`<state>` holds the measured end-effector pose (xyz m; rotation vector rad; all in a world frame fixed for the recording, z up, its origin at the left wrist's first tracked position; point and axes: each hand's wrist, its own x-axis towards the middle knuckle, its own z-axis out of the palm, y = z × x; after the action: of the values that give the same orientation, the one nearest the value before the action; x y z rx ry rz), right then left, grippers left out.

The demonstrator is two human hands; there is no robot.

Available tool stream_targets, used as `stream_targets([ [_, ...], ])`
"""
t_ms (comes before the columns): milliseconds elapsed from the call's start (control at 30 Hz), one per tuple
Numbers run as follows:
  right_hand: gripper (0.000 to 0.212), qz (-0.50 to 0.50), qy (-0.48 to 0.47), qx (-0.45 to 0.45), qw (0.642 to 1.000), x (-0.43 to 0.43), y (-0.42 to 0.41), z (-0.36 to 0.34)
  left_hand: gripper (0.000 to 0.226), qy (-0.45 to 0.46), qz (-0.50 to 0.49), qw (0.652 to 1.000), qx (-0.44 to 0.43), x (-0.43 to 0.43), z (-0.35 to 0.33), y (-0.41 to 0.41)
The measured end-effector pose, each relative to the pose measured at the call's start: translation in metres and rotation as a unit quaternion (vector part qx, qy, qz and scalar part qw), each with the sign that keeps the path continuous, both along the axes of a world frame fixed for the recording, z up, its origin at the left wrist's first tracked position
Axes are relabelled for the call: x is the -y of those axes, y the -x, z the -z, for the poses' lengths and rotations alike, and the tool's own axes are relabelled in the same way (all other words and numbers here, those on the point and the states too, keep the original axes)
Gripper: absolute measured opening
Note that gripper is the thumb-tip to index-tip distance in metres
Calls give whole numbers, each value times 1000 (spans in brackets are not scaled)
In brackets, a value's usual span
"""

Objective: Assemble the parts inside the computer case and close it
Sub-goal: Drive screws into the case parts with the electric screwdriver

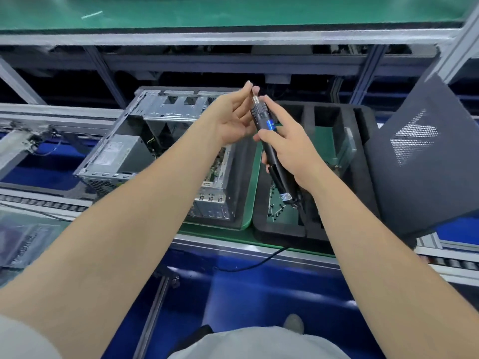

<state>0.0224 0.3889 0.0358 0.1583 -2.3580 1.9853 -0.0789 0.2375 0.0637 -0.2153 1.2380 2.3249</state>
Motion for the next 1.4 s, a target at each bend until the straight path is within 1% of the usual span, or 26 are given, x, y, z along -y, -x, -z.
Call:
stream_targets([
  [167,70,-4,-54,-19,998,72,-16,-4,16,-19,11,1000,0,75,-4,-14],
  [267,69,5,-69,-24,997,121,-26,-7,15,-2,25,1000,-13,122,-7,-22],
  [367,68,15,-69,-12,997,164,-36,-5,15,41,41,998,-39,167,-7,-31],
  [500,69,12,-60,20,998,211,-51,4,7,140,54,986,-76,218,-1,-44],
  [567,67,16,-17,42,999,230,-60,8,5,152,50,985,-72,232,3,-53],
  [634,63,18,40,62,997,246,-69,11,7,130,44,989,-47,241,9,-62],
  [701,61,30,47,84,995,260,-75,17,8,121,41,992,-24,248,15,-69],
  [767,58,44,45,123,990,270,-80,24,6,131,38,990,-17,255,21,-75],
  [834,47,47,87,164,981,278,-87,32,8,139,30,990,-5,260,27,-85],
  [901,35,37,118,187,975,287,-96,40,11,128,12,991,21,264,35,-96],
  [934,34,27,120,193,973,291,-99,43,10,123,3,992,32,266,39,-101],
  [1001,44,1,134,210,968,297,-109,52,12,118,-15,992,52,270,50,-114],
  [1067,60,-34,146,230,962,301,-121,60,14,117,-33,990,69,274,62,-125],
  [1168,80,-79,133,269,951,305,-138,72,22,138,-61,984,97,279,83,-143],
  [1268,85,-92,146,284,943,309,-149,84,46,173,-47,977,119,286,104,-155],
  [1301,87,-97,155,288,940,310,-151,87,50,179,-43,975,125,287,111,-159],
  [1334,88,-103,165,292,937,311,-154,91,49,177,-40,974,136,288,117,-162],
  [1401,89,-109,177,287,935,312,-159,100,39,149,-47,976,155,288,126,-170],
])
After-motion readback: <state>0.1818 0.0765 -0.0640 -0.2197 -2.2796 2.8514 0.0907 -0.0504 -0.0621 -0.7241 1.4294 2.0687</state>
